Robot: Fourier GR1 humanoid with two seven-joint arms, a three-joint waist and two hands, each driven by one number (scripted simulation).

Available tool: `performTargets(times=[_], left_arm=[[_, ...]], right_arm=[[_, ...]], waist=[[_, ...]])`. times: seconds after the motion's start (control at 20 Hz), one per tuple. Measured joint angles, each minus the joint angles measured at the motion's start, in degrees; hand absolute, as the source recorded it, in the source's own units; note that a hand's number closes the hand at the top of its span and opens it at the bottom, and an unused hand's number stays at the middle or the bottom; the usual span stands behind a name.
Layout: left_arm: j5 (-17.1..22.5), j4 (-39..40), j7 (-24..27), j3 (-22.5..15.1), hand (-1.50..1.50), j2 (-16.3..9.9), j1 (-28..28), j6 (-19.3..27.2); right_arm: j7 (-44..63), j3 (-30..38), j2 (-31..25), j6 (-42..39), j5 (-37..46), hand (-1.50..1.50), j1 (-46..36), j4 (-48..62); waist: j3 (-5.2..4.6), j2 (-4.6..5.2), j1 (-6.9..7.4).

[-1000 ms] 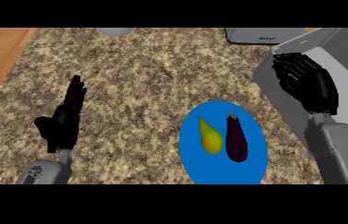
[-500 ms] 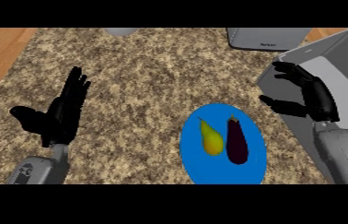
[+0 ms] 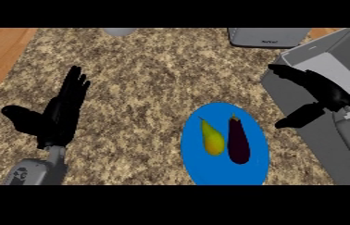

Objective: Pick the pear from the plate and place it in the cardboard box

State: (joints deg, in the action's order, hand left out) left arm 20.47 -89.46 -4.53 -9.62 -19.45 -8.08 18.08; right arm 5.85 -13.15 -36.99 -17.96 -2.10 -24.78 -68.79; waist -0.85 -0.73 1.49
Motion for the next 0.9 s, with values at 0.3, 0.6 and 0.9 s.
performTargets(times=[0.3, 0.6, 0.9], left_arm=[[0.12, -1.87, -2.04, 1.17, 0.0, -0.44, 0.75, -0.53], [-1.65, -2.03, -2.8, 2.46, 0.0, 0.71, 0.41, -1.21], [-2.76, -3.1, -3.82, 3.88, 0.0, 2.02, 1.11, -2.42]], right_arm=[[15.9, 0.26, 0.67, -9.34, -7.11, -1.5, -3.87, -4.1], [26.58, 1.21, 6.85, -9.89, -9.66, -1.5, -5.43, -9.46], [30.9, 0.38, 12.24, -8.64, -4.77, -1.5, -5.88, -9.72]], waist=[[0.61, 0.42, -1.02], [0.78, 0.6, -1.34], [0.82, 0.68, -1.27]])
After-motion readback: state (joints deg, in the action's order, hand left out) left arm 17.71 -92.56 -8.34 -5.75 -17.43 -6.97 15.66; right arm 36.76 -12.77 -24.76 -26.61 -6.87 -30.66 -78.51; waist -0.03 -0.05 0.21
